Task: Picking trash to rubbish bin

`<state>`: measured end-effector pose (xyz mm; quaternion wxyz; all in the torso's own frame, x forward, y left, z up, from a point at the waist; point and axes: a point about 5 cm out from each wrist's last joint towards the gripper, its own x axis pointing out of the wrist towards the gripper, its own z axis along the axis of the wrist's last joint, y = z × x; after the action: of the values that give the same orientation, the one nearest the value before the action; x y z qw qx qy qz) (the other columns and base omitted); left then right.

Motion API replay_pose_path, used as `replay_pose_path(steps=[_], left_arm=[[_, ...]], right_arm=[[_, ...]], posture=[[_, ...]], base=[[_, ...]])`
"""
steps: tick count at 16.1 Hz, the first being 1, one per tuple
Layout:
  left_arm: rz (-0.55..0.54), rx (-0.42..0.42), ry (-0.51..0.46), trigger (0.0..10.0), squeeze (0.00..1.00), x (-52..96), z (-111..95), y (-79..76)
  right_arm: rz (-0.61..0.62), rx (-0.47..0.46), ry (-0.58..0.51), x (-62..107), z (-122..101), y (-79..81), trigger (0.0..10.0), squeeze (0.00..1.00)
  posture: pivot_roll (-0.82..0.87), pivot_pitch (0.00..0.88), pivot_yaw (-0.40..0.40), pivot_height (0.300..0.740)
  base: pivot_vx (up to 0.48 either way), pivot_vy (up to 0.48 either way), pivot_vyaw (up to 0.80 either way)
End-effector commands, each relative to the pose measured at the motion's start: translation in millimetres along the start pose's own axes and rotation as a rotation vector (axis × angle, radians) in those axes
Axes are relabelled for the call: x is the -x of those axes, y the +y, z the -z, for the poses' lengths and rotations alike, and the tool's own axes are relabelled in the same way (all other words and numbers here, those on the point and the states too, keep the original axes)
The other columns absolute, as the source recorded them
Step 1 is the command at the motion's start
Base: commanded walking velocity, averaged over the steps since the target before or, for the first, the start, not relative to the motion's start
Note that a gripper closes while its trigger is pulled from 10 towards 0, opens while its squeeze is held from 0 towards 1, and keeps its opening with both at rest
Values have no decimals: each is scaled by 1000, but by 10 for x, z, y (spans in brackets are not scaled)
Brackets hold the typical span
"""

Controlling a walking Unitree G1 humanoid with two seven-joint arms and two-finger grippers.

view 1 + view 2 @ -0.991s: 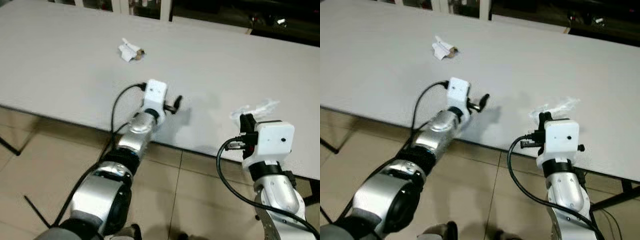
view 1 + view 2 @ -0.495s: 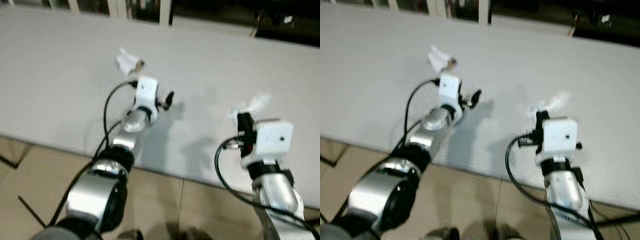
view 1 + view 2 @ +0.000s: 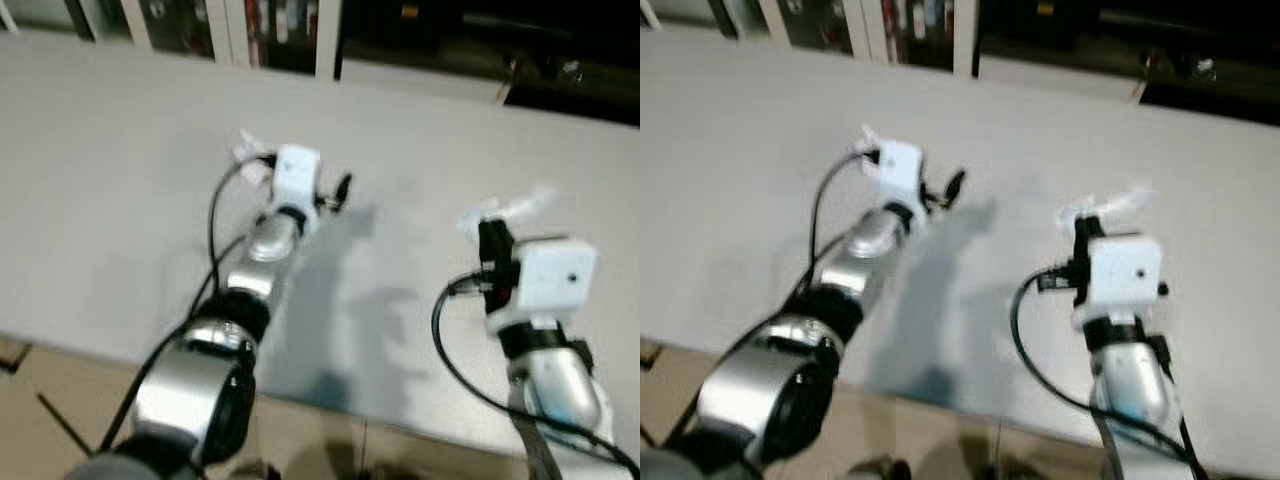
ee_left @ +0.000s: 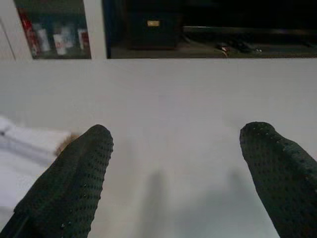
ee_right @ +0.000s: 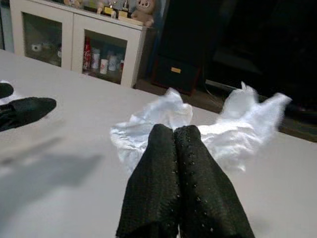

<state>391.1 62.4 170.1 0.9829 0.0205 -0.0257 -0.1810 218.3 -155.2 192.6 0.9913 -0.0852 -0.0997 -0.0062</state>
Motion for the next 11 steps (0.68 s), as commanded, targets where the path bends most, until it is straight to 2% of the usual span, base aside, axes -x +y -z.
replay_pose_path(steps=[1,5,11], left_arm=[[40,0,-7,10000,0,-19,-12,-139],[35,-5,-5,10000,0,-19,-14,-125],[25,8,-18,10000,0,-12,-20,-110]], right_arm=[[14,6,-6,9,-8,-47,10000,0],[11,5,-9,2,-9,-39,10000,0],[8,6,-6,-5,4,-42,10000,0]], posture=[[-11,152,-24,740],[-7,149,-23,740],[0,147,-24,740]], base=[[472,0,0],[462,0,0],[0,0,0]])
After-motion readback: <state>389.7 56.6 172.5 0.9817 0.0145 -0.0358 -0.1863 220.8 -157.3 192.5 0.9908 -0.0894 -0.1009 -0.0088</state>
